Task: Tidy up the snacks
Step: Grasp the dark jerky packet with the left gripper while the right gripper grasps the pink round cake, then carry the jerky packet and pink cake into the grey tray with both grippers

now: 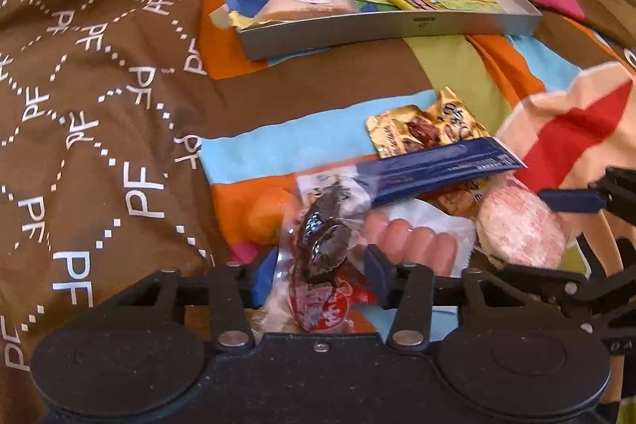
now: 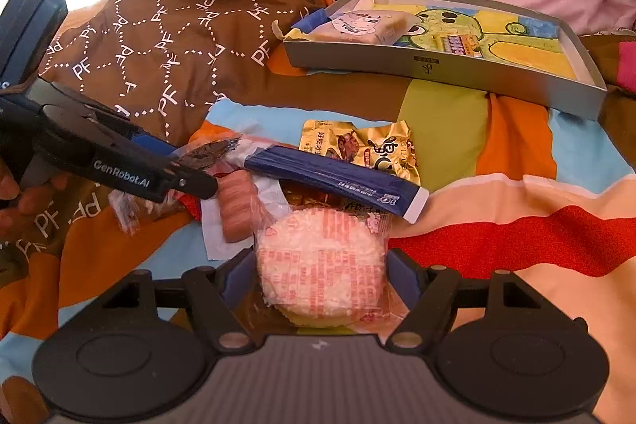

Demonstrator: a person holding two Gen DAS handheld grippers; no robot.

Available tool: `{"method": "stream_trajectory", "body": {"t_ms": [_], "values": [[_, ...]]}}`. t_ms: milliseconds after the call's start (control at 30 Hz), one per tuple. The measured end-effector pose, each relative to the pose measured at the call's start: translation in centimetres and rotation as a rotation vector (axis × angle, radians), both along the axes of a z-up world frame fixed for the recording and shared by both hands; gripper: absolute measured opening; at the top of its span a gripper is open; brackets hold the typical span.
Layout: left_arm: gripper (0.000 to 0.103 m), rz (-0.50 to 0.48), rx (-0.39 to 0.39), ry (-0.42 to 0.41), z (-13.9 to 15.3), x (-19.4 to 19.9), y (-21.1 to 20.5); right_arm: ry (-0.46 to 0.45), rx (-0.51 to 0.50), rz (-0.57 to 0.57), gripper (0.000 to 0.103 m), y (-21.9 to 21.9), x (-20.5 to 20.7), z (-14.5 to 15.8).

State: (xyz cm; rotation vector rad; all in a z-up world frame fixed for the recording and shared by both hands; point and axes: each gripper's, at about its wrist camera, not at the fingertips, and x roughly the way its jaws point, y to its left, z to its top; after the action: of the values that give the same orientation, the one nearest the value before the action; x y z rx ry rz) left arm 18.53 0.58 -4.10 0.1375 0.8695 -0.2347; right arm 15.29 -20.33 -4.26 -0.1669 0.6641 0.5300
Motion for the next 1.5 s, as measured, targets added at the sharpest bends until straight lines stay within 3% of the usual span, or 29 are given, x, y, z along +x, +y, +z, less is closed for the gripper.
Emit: {"method": "stream_trajectory", "body": {"t_ms": [300, 467, 700, 933, 1500], "values": [[0.044, 0.053, -0.043, -0.004, 0.8, -1.1, 0.1, -0.037, -0.053, 0.016, 0.075, 0.7, -0.6, 0.3], [0.044, 0.084, -0.049, -0.054, 1.3, -3.2, -0.1, -0.079, -0.073, 0.023, 0.075, 1.1, -1.5, 0.8], [0.044, 0.160, -0.111, -0.121, 1.9, -5.8, -0.2, -0.140, -0.088, 0.030, 0.075, 1.1, -2.9, 1.9], [0.044, 0.175, -0.176, -0.171, 2.7, -7.4, -0.8, -0.154, -0.072, 0.021, 0.075, 0.8, -3.8, 2.5], [0.044, 0.199, -0.244, -0.263, 6.5, -6.7, -0.1, -0.266, -0.021, -0.020, 0.075, -0.3, -4.7, 5.5]]}}
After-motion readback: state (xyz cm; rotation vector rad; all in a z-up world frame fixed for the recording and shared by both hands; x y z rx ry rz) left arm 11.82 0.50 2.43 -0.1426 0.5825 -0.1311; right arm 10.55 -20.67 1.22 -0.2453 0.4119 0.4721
